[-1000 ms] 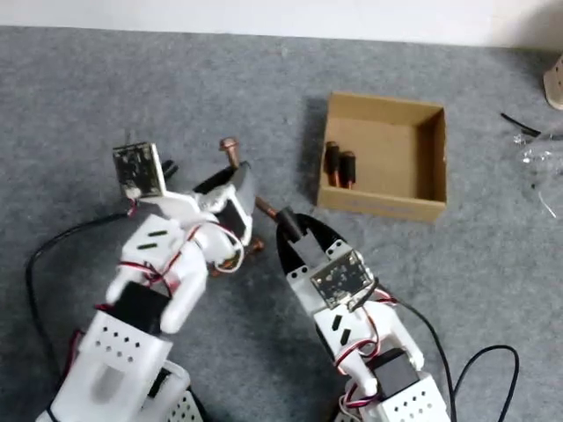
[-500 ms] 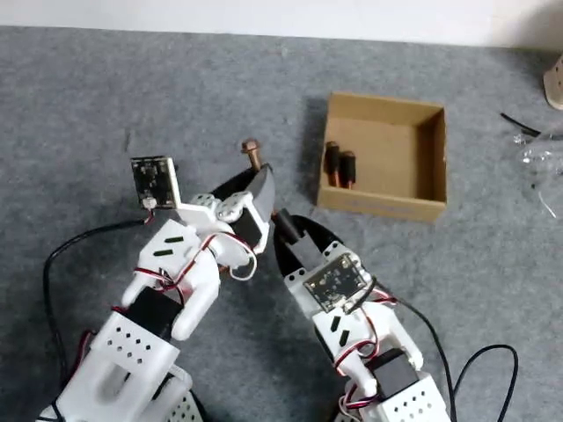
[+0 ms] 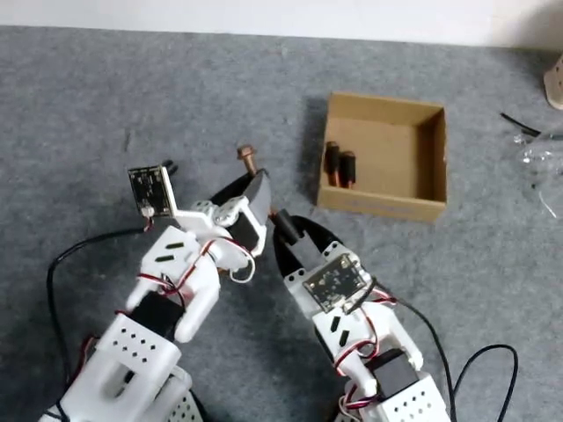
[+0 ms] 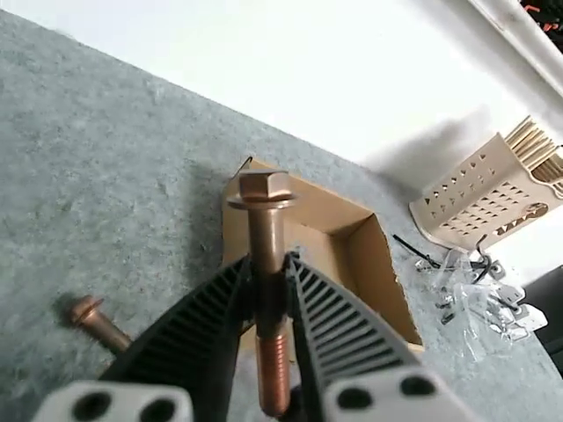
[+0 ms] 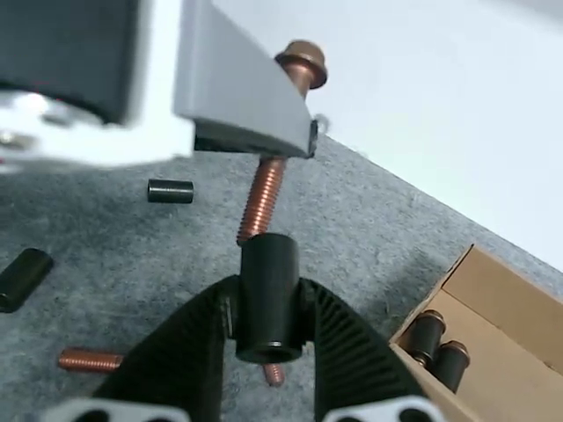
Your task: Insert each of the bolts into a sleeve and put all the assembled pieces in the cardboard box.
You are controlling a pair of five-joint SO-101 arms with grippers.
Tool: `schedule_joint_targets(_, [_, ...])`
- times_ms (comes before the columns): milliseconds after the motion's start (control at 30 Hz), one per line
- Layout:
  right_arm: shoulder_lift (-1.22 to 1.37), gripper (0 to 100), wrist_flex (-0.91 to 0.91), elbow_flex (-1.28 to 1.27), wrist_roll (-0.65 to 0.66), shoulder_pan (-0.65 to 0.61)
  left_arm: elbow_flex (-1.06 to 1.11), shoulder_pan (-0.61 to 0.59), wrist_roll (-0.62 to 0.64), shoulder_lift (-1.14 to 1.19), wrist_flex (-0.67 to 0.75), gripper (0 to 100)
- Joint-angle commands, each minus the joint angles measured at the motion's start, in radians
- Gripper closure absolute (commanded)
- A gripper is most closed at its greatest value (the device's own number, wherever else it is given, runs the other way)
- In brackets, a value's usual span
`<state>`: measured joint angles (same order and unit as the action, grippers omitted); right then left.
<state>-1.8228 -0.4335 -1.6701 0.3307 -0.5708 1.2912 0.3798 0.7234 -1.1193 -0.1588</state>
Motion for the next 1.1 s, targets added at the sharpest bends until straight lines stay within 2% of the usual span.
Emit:
schedule_joint_targets(0, [-0.015,99.5,0.001,-0.104,0.008,-0.010,-0.008,0.015,0.005,-0.027,0.109,99])
schedule_joint_targets(500, [-0.015,99.5,0.001,-0.104,0.008,-0.019,0.033,0.070,0.006,-0.025,0.123,99])
schedule_joint_targets(767, [-0.016,99.5,0.022,-0.104,0.006,0.021,0.039,-0.005,0.021,-0.033,0.121,99])
schedule_joint_targets(1067, [-0.016,99.5,0.028,-0.104,0.006,0.024,0.061,-0.015,0.041,-0.033,0.121,99])
